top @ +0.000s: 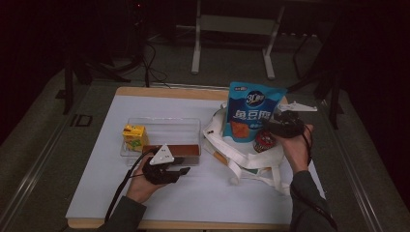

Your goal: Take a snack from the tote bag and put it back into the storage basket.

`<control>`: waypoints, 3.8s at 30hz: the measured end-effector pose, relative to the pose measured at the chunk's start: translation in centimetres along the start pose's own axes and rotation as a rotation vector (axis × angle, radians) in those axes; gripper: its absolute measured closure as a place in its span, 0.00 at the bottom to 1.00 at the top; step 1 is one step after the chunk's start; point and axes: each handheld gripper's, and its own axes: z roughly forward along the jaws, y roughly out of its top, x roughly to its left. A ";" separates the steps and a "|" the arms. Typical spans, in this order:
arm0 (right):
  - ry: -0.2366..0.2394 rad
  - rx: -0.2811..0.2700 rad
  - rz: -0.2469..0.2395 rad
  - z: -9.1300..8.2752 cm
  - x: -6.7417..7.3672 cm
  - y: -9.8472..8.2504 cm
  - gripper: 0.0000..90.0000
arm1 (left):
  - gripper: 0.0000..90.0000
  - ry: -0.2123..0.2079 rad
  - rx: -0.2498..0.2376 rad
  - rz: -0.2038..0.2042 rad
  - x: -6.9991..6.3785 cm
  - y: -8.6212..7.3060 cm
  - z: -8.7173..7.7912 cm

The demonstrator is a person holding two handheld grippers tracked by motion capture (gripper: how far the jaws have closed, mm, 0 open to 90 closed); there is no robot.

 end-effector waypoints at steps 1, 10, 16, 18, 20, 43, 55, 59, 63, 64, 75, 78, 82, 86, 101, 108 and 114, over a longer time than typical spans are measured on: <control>-0.003 -0.007 0.000 0.1 0.0 0.2 0.44 | 0.63 -0.004 0.002 0.002 -0.1 -0.1 0.1; 0.037 -0.021 0.005 1.1 -0.5 1.4 0.42 | 0.61 -0.024 0.021 0.024 -0.3 -0.5 0.7; 0.062 -0.017 0.014 1.9 -0.7 2.0 0.40 | 0.60 -0.027 0.030 0.015 -0.3 -1.0 1.1; 0.072 -0.011 0.015 2.3 -0.8 2.1 0.40 | 0.60 -0.029 0.030 0.009 -0.2 -1.2 1.2; 0.083 -0.009 0.014 2.6 -1.0 2.1 0.41 | 0.60 -0.034 0.035 0.004 -0.2 -1.4 1.3; 0.252 -0.099 0.032 4.1 -0.4 2.2 0.64 | 0.60 -0.084 0.093 0.016 -0.9 -2.1 3.3; 0.327 -0.138 0.107 3.7 -1.4 1.7 0.96 | 0.60 -0.089 0.088 0.010 -1.0 -2.7 4.0; 0.337 -0.135 0.101 3.5 -1.2 1.9 0.98 | 0.59 -0.087 0.093 0.013 -1.0 -2.9 4.2; 0.342 -0.135 0.092 3.2 -0.6 2.2 0.99 | 0.59 -0.081 0.093 0.018 -1.0 -2.9 4.4; 0.342 -0.135 0.092 3.2 -0.6 2.2 0.99 | 0.58 -0.081 0.093 0.018 -1.0 -2.9 4.4; 0.388 -0.147 0.098 2.5 0.3 3.2 0.99 | 0.58 -0.066 0.098 0.041 -1.3 -3.0 4.4; 0.391 -0.153 0.100 2.1 0.4 3.7 0.99 | 0.58 -0.067 0.097 0.036 -1.3 -3.0 4.4; 0.393 -0.160 0.103 1.6 0.5 4.1 0.99 | 0.58 -0.068 0.098 0.040 -1.3 -3.0 4.4; 0.400 -0.162 0.098 0.9 0.8 5.0 0.99 | 0.58 -0.061 0.102 0.049 -1.4 -3.0 4.5; 0.453 -0.183 0.103 -0.8 1.9 6.8 1.00 | 0.58 -0.060 0.098 0.046 -1.4 -3.0 4.5; 0.474 -0.196 0.105 -1.6 2.3 7.3 1.00 | 0.58 -0.060 0.101 0.048 -1.5 -3.0 4.5; 0.495 -0.205 0.102 -1.9 3.1 7.9 1.00 | 0.58 -0.056 0.102 0.056 -1.6 -3.0 4.5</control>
